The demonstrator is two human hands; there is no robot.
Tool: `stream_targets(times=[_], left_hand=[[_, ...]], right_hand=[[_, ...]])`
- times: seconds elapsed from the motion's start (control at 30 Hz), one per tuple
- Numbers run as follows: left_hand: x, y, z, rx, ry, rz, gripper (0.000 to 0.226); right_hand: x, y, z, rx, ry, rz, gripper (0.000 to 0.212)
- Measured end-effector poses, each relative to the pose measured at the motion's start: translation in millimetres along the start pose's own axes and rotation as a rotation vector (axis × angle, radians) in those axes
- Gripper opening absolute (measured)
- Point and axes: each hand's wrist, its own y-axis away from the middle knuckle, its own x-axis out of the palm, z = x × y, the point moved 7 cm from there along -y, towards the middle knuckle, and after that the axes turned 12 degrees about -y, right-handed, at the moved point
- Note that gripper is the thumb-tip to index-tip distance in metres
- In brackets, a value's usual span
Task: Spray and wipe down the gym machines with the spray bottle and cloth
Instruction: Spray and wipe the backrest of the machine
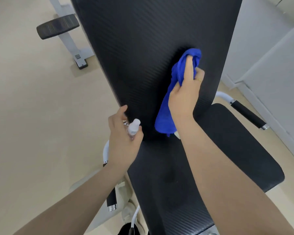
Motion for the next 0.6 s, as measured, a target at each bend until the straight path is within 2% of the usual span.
stream_targets(times=[0.1,0.17,0.2,0.23,0.3,0.4,0.47,0.53,0.6], left_hand=[[13,11,-24,0.221,-0.117,0.106,0.054],[23,11,-41,0.423,-0.329,0.150,0.053],[32,9,-48,0.504,-0.475,0.179,0.056],[38,6,-52,0.563,-0.618,0.193,0.062],[48,1,-64,0.693,-0.797,0.162,0.071],[58,-7,-85,0.863,-0.924,0.071,0.074],[63,-16,-96,0.901,-0.967,0.025,0.075],[69,-24,-104,0.901,-1.018,-0.014,0.078],[75,-30,-105,0.878,-1.059,-0.016,0.081]], right_hand=[[-7,45,-84,0.334,0.139,0.080,0.071],[-8,72,-122,0.533,0.175,0.195,0.072],[-10,74,-126,0.569,0.153,0.214,0.070],[-10,69,-121,0.551,0.117,0.204,0.068],[-15,43,-92,0.394,0.069,0.157,0.065],[-23,-6,-31,0.061,0.067,0.099,0.069],[-26,-22,-18,-0.027,0.145,0.100,0.073],[-27,-17,-47,0.060,0.213,0.117,0.076],[-29,7,-102,0.293,0.249,0.159,0.080]])
